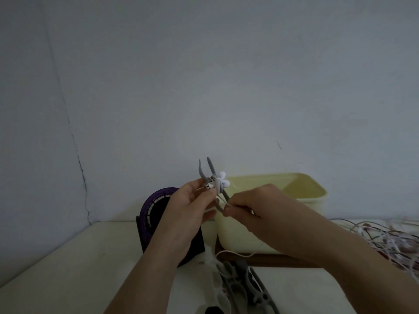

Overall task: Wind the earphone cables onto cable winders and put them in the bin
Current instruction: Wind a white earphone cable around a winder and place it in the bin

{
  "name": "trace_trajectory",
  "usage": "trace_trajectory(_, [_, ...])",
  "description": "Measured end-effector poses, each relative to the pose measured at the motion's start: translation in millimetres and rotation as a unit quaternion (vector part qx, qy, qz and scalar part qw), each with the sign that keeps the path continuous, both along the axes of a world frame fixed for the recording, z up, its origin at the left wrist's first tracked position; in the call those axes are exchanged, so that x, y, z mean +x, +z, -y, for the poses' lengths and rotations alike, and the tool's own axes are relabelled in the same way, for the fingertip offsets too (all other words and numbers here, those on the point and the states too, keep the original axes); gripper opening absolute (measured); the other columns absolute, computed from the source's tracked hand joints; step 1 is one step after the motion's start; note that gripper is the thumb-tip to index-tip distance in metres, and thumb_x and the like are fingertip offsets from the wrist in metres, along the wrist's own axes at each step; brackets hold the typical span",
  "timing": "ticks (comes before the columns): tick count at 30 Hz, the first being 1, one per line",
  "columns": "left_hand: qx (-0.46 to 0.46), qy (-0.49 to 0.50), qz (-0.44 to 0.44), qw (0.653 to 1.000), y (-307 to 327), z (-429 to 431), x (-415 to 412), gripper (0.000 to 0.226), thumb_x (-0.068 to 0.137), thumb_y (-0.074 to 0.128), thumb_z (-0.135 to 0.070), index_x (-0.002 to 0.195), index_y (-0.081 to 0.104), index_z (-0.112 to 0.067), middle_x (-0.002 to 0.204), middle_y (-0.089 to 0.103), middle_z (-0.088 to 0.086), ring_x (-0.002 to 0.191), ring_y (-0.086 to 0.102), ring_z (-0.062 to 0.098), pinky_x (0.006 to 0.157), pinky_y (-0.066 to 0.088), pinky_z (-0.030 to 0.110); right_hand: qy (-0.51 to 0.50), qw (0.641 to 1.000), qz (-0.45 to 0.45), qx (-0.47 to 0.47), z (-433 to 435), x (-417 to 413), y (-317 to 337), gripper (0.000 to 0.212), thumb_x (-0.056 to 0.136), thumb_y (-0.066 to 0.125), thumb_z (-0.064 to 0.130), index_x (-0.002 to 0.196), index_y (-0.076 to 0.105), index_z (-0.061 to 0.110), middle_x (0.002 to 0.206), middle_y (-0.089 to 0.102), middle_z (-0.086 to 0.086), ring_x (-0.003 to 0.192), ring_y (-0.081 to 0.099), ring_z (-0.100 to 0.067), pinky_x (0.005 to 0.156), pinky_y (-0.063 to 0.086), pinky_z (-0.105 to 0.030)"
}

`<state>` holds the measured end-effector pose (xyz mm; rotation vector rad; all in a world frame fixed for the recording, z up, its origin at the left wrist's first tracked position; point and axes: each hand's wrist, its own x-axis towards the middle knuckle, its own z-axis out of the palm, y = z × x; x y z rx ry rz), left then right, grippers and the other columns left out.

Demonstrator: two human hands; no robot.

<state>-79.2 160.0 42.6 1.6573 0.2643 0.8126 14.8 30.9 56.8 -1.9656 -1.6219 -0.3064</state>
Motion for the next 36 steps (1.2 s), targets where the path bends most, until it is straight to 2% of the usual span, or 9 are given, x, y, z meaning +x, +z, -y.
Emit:
trace_trajectory(3, [0.010,0.021,-0.009,1.000,-4,3,5,0.016,0.087,0.065,-0.023,0.100,0.066,-0.032,0.103,0.073,-0.008,0.095,0.070,0.012,0.088,0.055,0.036,0.007,0.999,0.036,0.007,3,-1,4,0.030,0.098,0.044,0.035,0.080,0.062,0.019,0.056,0.043,0.006,0.050,0.039,-0.008,0.055,0.035,-0.027])
trace_trajectory(6, [0.020,-0.008,-0.019,1.000,-5,1,5,0.032,0.072,0.069,-0.033,0.104,0.066,-0.028,0.100,0.073,-0.005,0.090,0.071,0.011,0.077,0.056,0.028,-0.004,0.999,0.034,0.034,10,4,12,0.031,0.095,0.045,0.037,0.080,0.066,0.021,0.055,0.047,0.008,0.054,0.047,-0.005,0.054,0.037,-0.022])
trace_trajectory(12, [0.102,-0.076,-0.058,0.990,-2,3,-2,0.028,0.088,0.063,-0.007,0.104,0.066,-0.030,0.098,0.075,-0.007,0.092,0.071,0.010,0.078,0.057,0.025,-0.001,0.989,0.024,0.145,27,23,27,0.020,0.080,0.066,0.031,0.067,0.055,0.042,0.058,0.053,0.021,0.070,0.053,0.012,0.057,0.040,-0.010])
trace_trajectory(19, [0.277,-0.024,-0.109,0.954,11,11,-16,0.031,0.084,0.070,-0.021,0.095,0.063,-0.048,0.094,0.070,-0.019,0.083,0.067,0.003,0.083,0.054,0.025,0.019,0.987,0.024,0.155,28,35,27,0.006,0.075,0.065,0.036,0.074,0.066,0.030,0.071,0.063,0.013,0.076,0.058,-0.003,0.069,0.047,-0.018])
trace_trajectory(25, [0.228,-0.123,-0.098,0.961,19,14,-24,0.038,0.083,0.070,-0.006,0.098,0.071,-0.041,0.100,0.073,-0.010,0.094,0.070,0.010,0.089,0.055,0.029,0.063,0.963,-0.126,0.229,35,46,27,0.009,0.072,0.069,0.036,0.072,0.070,0.027,0.070,0.069,0.005,0.063,0.062,-0.012,0.058,0.050,-0.022])
trace_trajectory(28, [0.190,-0.184,-0.060,0.962,19,18,-21,0.039,0.075,0.078,-0.012,0.101,0.070,-0.040,0.103,0.073,-0.004,0.098,0.069,0.012,0.087,0.056,0.029,0.150,0.904,-0.288,0.279,24,50,19,0.019,0.063,0.072,0.039,0.068,0.071,0.021,0.066,0.065,0.002,0.065,0.057,-0.018,0.066,0.048,-0.026])
trace_trajectory(31, [0.131,-0.216,-0.003,0.967,20,22,-18,0.036,0.067,0.073,-0.020,0.099,0.073,-0.035,0.103,0.073,-0.002,0.097,0.069,0.015,0.085,0.056,0.029,0.186,0.853,-0.414,0.256,3,50,2,0.010,0.069,0.081,0.028,0.075,0.075,0.022,0.078,0.060,-0.020,0.072,0.048,-0.033,0.074,0.045,-0.045])
trace_trajectory(33, [0.085,-0.224,0.037,0.970,20,21,-16,0.036,0.067,0.074,-0.012,0.098,0.074,-0.030,0.105,0.072,0.001,0.098,0.069,0.018,0.079,0.056,0.028,0.205,0.836,-0.461,0.214,-10,48,-11,0.021,0.068,0.076,0.031,0.087,0.076,0.021,0.087,0.056,-0.038,0.069,0.044,-0.045,0.076,0.046,-0.051])
trace_trajectory(36, [-0.028,-0.216,0.111,0.970,24,17,-16,0.038,0.069,0.071,-0.002,0.104,0.071,-0.016,0.110,0.072,0.009,0.095,0.071,0.023,0.073,0.058,0.030,0.217,0.834,-0.479,0.169,-21,38,-25,0.016,0.084,0.068,0.028,0.095,0.072,0.017,0.067,0.049,-0.019,0.053,0.037,-0.022,0.057,0.039,-0.027])
